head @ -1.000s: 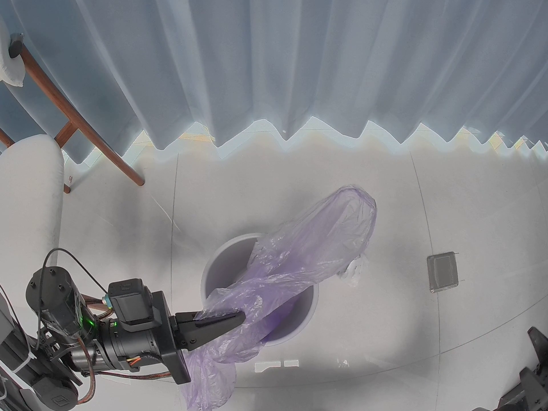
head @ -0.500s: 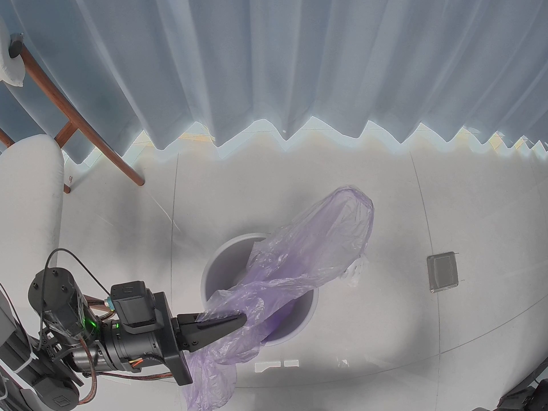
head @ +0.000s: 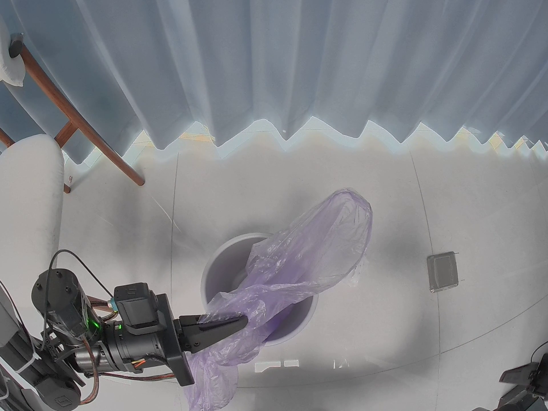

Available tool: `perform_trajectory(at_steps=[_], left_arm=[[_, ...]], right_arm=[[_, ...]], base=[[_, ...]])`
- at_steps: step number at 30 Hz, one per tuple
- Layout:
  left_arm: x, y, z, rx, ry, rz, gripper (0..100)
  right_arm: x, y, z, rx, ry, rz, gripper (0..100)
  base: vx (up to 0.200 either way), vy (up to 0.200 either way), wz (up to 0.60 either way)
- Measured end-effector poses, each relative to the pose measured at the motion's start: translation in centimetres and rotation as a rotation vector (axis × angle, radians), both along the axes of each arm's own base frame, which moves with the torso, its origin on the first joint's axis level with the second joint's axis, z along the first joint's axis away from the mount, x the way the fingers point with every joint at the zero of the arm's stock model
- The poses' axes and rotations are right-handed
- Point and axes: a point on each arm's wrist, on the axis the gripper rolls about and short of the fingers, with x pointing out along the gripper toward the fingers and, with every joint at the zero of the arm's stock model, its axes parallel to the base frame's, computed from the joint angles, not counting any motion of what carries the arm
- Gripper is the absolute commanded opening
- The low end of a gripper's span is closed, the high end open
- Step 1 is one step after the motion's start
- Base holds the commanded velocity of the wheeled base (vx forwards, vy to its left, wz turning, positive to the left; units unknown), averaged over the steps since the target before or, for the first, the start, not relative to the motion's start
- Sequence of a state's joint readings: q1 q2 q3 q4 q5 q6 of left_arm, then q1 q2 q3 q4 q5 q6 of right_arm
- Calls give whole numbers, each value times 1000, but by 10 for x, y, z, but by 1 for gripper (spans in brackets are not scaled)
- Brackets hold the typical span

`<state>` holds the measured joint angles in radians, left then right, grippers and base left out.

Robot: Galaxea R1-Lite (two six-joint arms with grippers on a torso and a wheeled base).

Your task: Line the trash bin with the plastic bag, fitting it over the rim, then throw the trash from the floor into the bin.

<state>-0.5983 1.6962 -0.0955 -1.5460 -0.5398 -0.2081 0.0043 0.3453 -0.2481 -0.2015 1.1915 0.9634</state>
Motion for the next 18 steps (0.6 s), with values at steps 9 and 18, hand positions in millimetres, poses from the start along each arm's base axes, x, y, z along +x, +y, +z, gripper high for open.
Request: perform_trajectory(at_steps=[9,18], left_arm=[[0,0,-1,2,3,0,0],[0,0,-1,3,2,0,0]], right_arm=[[40,0,28,0,94,-12,100],[74,-1,43,-6,99,-121,100]], base=[[0,0,0],[0,0,0]])
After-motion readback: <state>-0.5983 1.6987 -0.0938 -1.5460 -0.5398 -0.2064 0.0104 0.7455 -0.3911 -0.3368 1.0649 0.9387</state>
